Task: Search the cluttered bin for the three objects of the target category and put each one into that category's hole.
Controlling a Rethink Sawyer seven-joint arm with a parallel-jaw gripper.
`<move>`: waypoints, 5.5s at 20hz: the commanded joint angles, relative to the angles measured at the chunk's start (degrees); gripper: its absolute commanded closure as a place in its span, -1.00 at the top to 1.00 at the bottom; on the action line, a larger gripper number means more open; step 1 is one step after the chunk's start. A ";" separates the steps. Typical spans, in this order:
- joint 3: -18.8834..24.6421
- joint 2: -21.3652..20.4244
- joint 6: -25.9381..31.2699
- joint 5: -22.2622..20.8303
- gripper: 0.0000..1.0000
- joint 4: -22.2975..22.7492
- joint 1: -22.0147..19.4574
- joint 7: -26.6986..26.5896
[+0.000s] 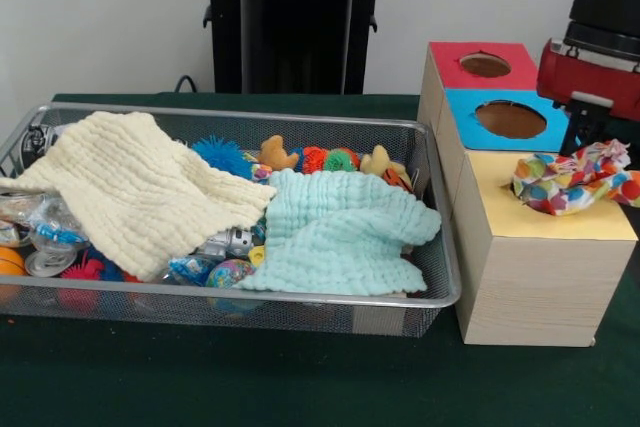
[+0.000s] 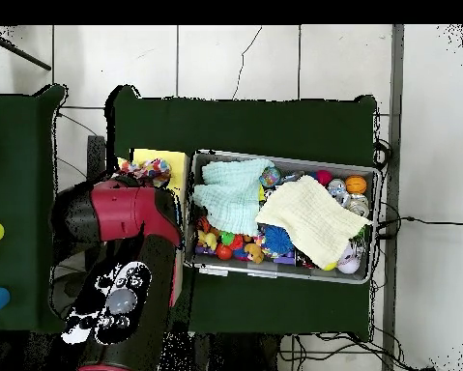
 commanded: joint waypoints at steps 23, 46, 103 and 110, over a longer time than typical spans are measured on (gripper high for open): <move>5.82 7.79 1.18 -2.86 -1.00 -4.05 -11.64 0.37; 7.91 -4.71 29.98 0.81 -1.00 -4.07 -8.84 3.96; 2.89 2.55 7.46 -14.60 -1.00 -26.56 -15.69 -5.82; 8.52 0.53 11.12 -12.46 1.00 -22.73 -17.80 -9.31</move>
